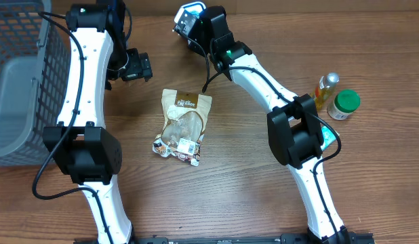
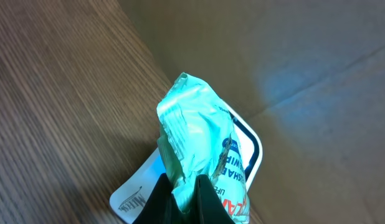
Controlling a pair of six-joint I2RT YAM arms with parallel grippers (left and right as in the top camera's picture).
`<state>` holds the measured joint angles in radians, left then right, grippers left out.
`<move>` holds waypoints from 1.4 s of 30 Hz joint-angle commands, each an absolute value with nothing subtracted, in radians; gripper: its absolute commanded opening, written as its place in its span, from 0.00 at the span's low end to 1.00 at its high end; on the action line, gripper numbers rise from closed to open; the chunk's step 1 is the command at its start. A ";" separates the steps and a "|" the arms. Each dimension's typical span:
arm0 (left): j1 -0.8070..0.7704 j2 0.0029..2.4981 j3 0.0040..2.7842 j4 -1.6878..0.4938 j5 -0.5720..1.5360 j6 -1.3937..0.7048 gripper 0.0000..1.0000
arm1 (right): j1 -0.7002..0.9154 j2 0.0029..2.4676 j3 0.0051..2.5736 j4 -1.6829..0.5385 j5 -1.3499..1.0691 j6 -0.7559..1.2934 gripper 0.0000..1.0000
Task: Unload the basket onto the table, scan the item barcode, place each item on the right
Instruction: 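Hold the wipes pack under the white scanner, then carry the wipes pack back down and lower it onto the table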
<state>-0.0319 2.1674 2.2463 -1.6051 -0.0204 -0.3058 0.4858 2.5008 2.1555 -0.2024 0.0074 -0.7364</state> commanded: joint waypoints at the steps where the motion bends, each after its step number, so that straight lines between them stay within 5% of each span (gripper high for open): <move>1: -0.033 2.154 2.260 -1.606 -0.033 -0.294 0.99 | 0.488 2.494 2.161 -0.184 0.007 -0.730 0.04; 11: -0.033 2.154 2.260 -1.606 -0.033 -0.295 1.00 | 0.471 2.183 2.161 -0.389 0.004 -0.518 0.04; 21: -0.033 2.154 2.260 -1.606 -0.033 -0.295 1.00 | 0.385 2.075 2.161 -1.056 -0.190 -0.144 0.04; 28: -0.033 2.154 2.260 -1.606 -0.033 -0.295 1.00 | 0.340 2.123 2.132 -1.478 -0.230 -0.119 0.04; 42: -0.033 2.154 2.260 -1.606 -0.033 -0.295 1.00 | 0.324 2.125 1.834 -1.419 -0.022 -0.119 0.04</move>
